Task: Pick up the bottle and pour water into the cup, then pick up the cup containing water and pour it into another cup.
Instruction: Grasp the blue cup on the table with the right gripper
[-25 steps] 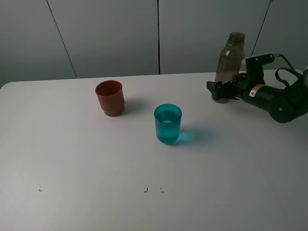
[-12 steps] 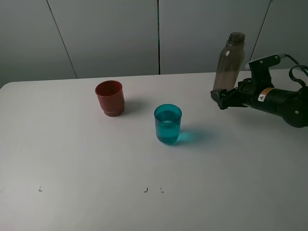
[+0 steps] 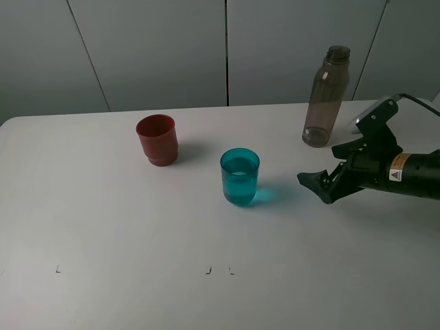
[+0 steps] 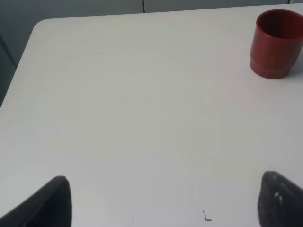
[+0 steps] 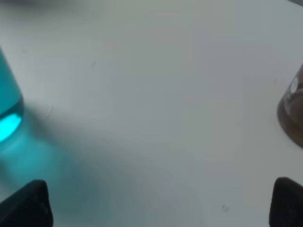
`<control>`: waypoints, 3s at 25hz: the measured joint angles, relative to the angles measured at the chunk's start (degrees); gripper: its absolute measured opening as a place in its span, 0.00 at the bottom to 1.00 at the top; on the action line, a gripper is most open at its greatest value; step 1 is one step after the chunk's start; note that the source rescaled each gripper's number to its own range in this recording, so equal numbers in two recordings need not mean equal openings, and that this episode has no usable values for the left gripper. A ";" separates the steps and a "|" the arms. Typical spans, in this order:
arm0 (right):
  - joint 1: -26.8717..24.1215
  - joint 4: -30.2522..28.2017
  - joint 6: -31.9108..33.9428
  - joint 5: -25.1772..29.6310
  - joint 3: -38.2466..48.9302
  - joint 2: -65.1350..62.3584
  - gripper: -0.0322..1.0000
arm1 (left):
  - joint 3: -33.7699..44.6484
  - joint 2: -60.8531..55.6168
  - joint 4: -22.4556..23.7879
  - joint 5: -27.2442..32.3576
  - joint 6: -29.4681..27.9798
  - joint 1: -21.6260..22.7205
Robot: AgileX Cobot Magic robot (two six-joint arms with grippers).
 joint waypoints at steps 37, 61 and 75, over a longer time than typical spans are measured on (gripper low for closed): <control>3.82 -18.90 -2.22 -21.12 -7.96 13.40 1.00 | 0.00 0.00 0.00 0.00 0.00 0.00; 7.99 -14.34 -1.09 -20.42 -10.55 15.23 1.00 | 0.00 0.00 0.00 0.00 0.00 0.00; 8.40 -13.93 -1.09 -19.15 -10.68 15.23 1.00 | 0.00 0.00 0.00 0.00 -0.39 0.00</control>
